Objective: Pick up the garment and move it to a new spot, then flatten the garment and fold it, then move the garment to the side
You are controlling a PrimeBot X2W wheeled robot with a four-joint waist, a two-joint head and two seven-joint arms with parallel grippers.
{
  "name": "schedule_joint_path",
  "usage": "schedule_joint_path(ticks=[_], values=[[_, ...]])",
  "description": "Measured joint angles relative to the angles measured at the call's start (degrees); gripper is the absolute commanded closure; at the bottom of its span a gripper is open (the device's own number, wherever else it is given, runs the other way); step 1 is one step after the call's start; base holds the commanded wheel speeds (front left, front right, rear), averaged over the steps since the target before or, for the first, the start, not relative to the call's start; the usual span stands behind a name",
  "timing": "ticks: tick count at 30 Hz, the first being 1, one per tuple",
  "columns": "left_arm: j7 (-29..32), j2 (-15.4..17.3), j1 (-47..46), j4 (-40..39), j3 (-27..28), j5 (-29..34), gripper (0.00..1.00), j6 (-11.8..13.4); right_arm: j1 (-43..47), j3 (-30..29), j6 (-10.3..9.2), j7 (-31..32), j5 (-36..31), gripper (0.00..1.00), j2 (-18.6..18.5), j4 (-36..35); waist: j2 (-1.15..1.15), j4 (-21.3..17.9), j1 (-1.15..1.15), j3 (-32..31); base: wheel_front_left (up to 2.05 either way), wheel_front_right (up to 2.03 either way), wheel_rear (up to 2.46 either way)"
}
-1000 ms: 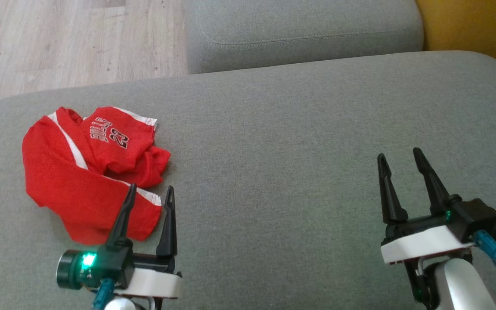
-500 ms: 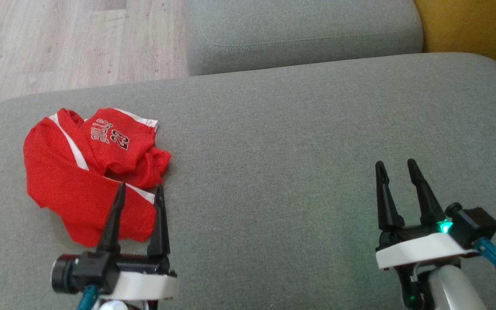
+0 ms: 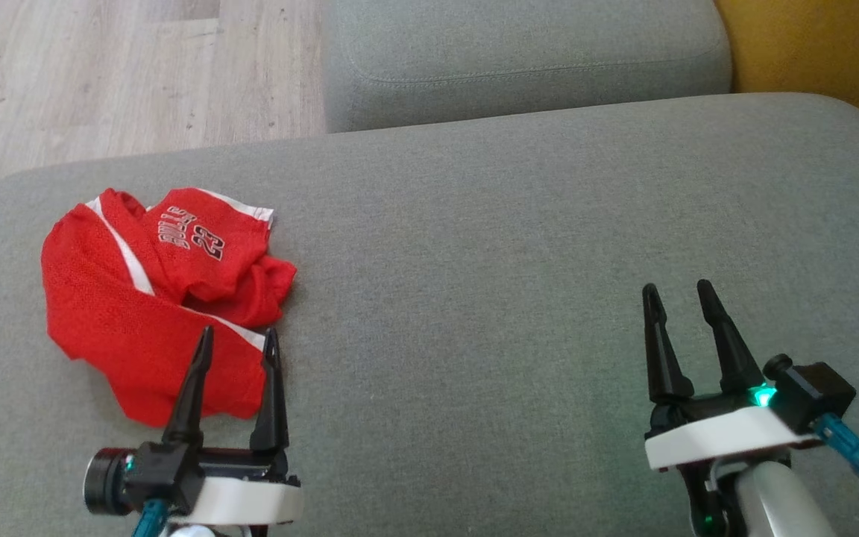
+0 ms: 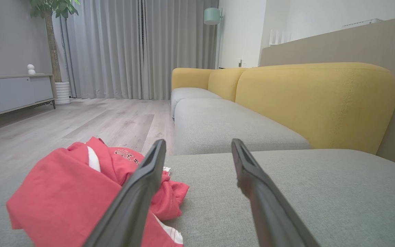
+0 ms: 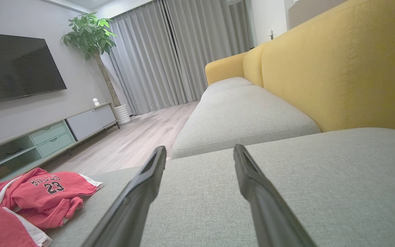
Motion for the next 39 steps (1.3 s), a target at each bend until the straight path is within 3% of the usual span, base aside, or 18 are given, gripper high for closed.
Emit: schedule_joint_path(ticks=[11,28,34,39], values=[[0.0,-0.22,0.0,1.24,1.33,-0.54,0.0,0.19,0.02,3.07,0.0,0.0,0.0,0.0,-0.04,0.56,0.0,3.26,0.0,-0.38,0.0,0.0,0.0],[0.0,-0.24,2.69,1.48,4.1,0.04,0.0,0.99,2.32,9.68,0.0,0.0,2.46,0.0,-0.13,1.44,0.0,15.95,0.0,-3.42,0.0,0.0,0.0],[0.0,-0.13,3.06,1.58,5.92,0.93,0.0,-0.59,2.81,11.52,0.0,0.0,3.47,0.0,-0.13,1.57,0.0,19.09,0.0,-4.29,0.0,0.0,0.0],[0.0,0.45,2.85,2.26,6.65,1.81,0.0,-2.37,3.32,12.35,0.0,0.0,3.47,0.0,-0.13,1.56,0.0,18.9,0.0,-3.48,0.0,0.0,0.0]])
